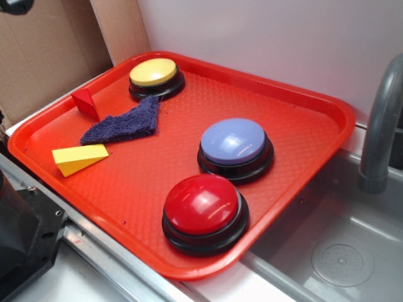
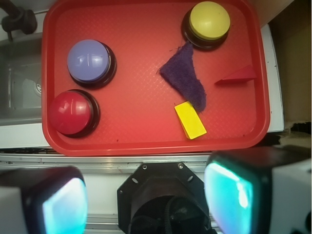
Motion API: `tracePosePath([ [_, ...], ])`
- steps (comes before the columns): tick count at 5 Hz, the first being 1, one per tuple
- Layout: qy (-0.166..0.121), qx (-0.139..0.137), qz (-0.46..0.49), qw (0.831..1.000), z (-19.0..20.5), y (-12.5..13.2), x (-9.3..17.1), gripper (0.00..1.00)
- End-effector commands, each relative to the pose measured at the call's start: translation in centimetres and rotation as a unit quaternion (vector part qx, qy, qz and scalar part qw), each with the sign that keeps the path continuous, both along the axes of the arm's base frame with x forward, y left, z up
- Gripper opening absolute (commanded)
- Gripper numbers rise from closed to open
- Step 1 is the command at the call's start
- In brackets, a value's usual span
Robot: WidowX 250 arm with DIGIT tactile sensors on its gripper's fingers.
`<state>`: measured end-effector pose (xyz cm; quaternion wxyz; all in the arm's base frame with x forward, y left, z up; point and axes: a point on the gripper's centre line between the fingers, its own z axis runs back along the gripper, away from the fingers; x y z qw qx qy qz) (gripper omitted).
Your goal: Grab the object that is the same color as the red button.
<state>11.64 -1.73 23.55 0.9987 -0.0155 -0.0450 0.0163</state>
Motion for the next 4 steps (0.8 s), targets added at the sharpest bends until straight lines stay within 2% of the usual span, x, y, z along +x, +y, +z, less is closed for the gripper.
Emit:
tracePosePath([
  [1,0.000,0.000,0.000,1.000,0.0,0.0,0.0,1.00],
  [2,-0.016,-0.007,0.116,0.993,-1.6,1.8,2.2,1.00],
  [3,-0.030,-0.019,0.205,0.978,-3.1,3.4,3.7,1.00],
  [4,-0.051,-0.016,0.280,0.959,-4.7,5.6,5.3,1.00],
])
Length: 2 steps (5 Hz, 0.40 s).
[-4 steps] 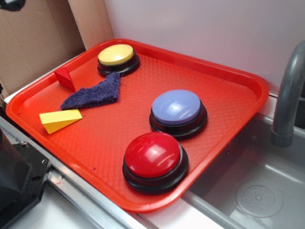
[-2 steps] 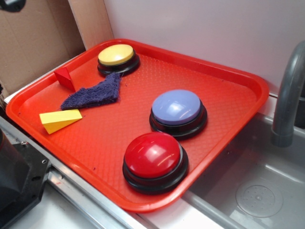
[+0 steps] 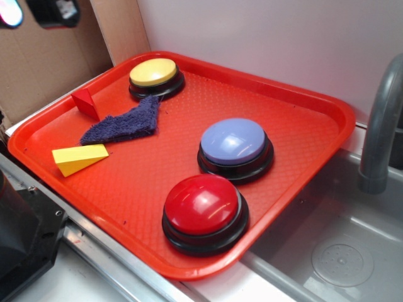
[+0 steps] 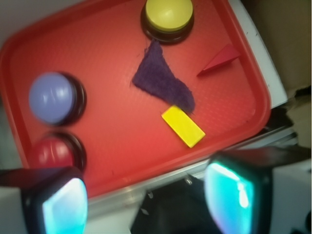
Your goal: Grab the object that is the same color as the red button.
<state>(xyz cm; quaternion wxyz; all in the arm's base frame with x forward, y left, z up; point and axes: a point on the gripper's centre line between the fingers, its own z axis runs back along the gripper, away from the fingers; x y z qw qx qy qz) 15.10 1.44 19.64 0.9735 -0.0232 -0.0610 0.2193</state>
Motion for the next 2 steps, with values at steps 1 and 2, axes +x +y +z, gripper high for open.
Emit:
tracePosePath([
  [1,-0.040,0.006,0.200,0.979,-3.7,5.4,3.7,1.00],
  [2,-0.045,0.019,0.246,0.968,-5.5,6.8,4.4,1.00],
])
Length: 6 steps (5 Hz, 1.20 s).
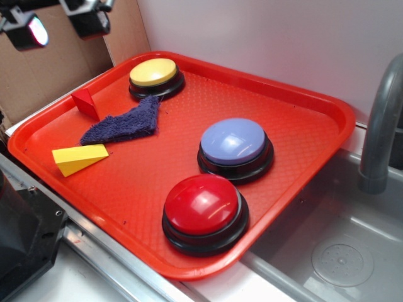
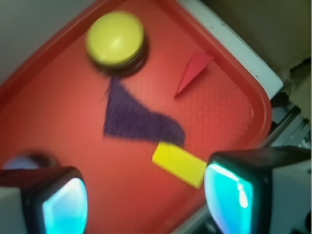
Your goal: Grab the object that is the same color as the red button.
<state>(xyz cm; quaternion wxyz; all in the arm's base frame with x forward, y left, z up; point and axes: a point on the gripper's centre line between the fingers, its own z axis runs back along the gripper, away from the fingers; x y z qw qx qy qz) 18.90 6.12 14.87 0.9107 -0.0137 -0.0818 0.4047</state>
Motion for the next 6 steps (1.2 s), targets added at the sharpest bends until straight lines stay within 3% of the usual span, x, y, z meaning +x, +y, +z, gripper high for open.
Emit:
tracePosePath([
  [1,-0.032,0.032,0.113,0.993,-3.5,3.9,1.2,1.00],
  [2,-0.058,0.055,0.163,0.983,-5.7,5.3,1.7,1.00],
  [3,-0.067,0.046,0.194,0.978,-7.1,6.6,2.1,1.00],
  [6,-0.051,0.066,0.269,0.959,-12.2,11.2,2.0,1.00],
])
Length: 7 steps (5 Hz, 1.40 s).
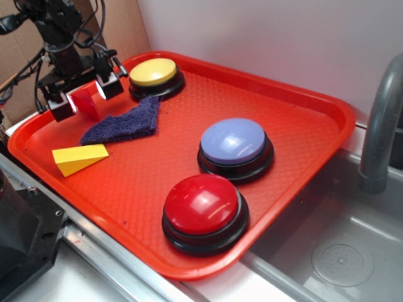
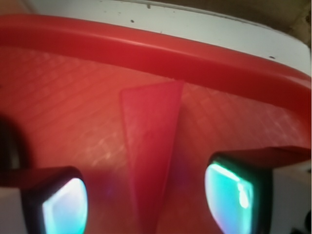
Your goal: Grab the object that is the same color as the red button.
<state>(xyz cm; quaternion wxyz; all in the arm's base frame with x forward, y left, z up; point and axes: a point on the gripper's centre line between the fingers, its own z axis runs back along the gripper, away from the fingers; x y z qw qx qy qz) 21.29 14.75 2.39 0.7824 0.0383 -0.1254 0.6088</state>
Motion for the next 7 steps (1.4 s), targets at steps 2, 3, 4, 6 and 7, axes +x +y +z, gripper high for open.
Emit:
tracePosePath([
  [2,-0.025,0.027,0.023,0.999,0.1,2.8,-0.4,0.00],
  [3,-0.024,0.023,0.011,0.999,0.7,2.9,-0.2,0.00],
  [4,-0.007,0.048,-0.030,0.998,3.0,2.0,0.9,0.00],
  [6,0.023,0.022,-0.231,0.972,9.7,-4.2,2.4,0.00],
  [7,0.027,0.007,-0.351,0.936,12.1,-8.2,1.4,0.00],
])
